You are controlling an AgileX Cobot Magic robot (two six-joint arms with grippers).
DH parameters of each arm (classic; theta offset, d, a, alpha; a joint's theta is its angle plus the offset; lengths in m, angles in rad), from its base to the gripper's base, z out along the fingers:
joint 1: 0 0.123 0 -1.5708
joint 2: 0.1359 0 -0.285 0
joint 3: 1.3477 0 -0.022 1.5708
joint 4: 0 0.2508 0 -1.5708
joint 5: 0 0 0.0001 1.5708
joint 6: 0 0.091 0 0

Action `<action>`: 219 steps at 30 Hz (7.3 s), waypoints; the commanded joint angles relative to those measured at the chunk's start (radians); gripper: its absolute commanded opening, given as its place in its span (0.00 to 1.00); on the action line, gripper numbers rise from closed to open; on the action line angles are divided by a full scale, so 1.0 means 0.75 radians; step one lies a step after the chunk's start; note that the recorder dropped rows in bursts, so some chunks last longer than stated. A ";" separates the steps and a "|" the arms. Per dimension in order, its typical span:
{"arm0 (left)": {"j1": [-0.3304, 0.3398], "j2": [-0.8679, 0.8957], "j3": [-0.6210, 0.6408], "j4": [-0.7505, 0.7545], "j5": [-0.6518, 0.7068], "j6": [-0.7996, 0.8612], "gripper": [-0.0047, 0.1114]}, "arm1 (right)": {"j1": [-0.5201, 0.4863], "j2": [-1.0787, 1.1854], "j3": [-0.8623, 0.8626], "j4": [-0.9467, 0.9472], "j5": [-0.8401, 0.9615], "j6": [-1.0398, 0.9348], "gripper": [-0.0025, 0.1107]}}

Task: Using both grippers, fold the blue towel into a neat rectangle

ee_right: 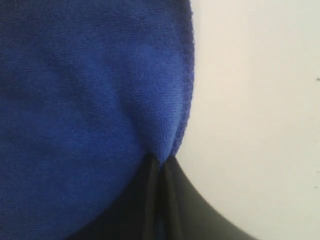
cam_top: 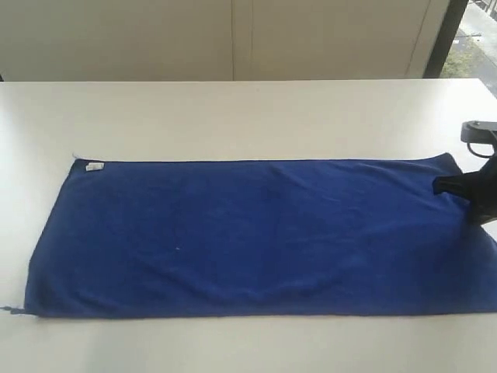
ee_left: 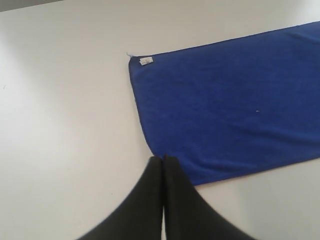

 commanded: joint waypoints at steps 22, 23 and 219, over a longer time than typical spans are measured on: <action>0.002 -0.012 0.006 -0.020 0.010 -0.006 0.04 | -0.104 -0.473 -0.042 0.026 0.036 0.051 0.02; 0.002 -0.012 0.006 -0.020 0.010 -0.006 0.04 | -0.088 -0.492 -0.042 0.025 0.036 0.051 0.02; 0.002 -0.012 0.006 -0.020 0.007 -0.006 0.04 | 0.821 0.186 -0.635 -0.169 0.435 -0.195 0.02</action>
